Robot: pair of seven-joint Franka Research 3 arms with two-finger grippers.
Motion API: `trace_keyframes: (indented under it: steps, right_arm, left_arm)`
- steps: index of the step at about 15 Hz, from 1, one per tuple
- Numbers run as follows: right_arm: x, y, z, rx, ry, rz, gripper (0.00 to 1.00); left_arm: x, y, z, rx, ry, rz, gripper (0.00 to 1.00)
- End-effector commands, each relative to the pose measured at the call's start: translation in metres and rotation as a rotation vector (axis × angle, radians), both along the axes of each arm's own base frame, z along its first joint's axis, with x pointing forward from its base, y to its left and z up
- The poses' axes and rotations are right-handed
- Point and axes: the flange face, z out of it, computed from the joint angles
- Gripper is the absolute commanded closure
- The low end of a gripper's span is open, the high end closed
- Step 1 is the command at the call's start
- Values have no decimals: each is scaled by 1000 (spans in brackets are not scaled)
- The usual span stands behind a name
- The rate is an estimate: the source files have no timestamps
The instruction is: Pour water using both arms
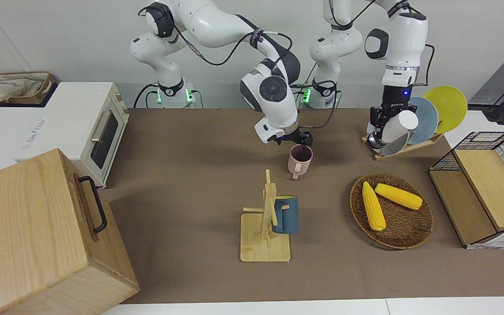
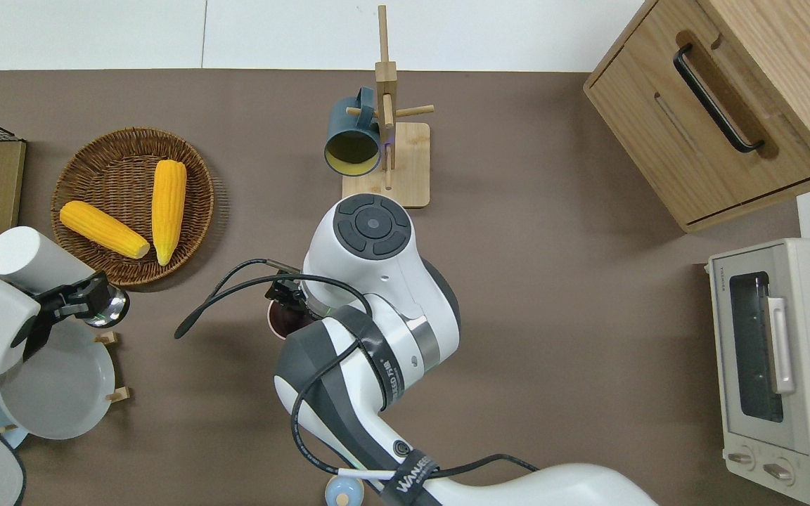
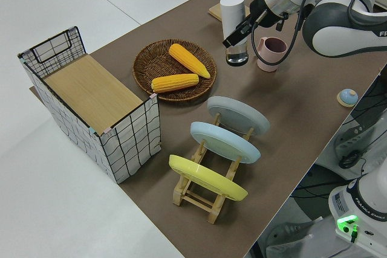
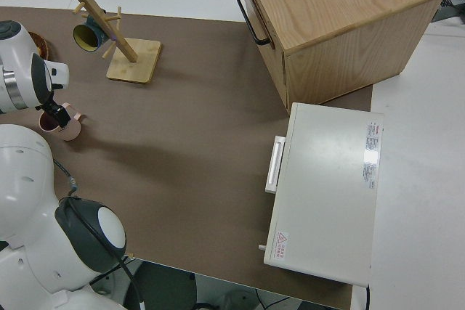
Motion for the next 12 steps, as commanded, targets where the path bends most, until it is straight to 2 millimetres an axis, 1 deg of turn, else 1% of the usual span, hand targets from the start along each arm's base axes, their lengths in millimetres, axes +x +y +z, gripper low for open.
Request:
trace_keyframes:
  steps: [1, 2, 3, 5, 7, 10, 12]
  right_arm:
    - [-1, -36, 55, -39, -11, -2, 7]
    - [1, -52, 77, -32, -23, -7, 7]
    - [5, -72, 98, -24, -33, -7, 7]
    - [9, -108, 127, -18, -51, 24, 7]
    - [9, -135, 143, -62, -61, 64, 7]
    - [6, -170, 166, -166, -118, 145, 7]
    - [10, -206, 179, -185, -128, 204, 7]
  left_arm:
    - [-15, -21, 4, -2, -19, -33, 1000]
    - [-16, -30, 0, -8, -11, -48, 1000]
    - [-19, -39, -7, -19, 3, -49, 1000]
    - [-24, -64, -11, -40, 11, -63, 1000]
    - [-30, -83, -8, -63, 5, -54, 1000]
    - [-45, -105, -11, -74, 11, -68, 1000]
    - [-57, -117, -17, -75, 20, -84, 1000]
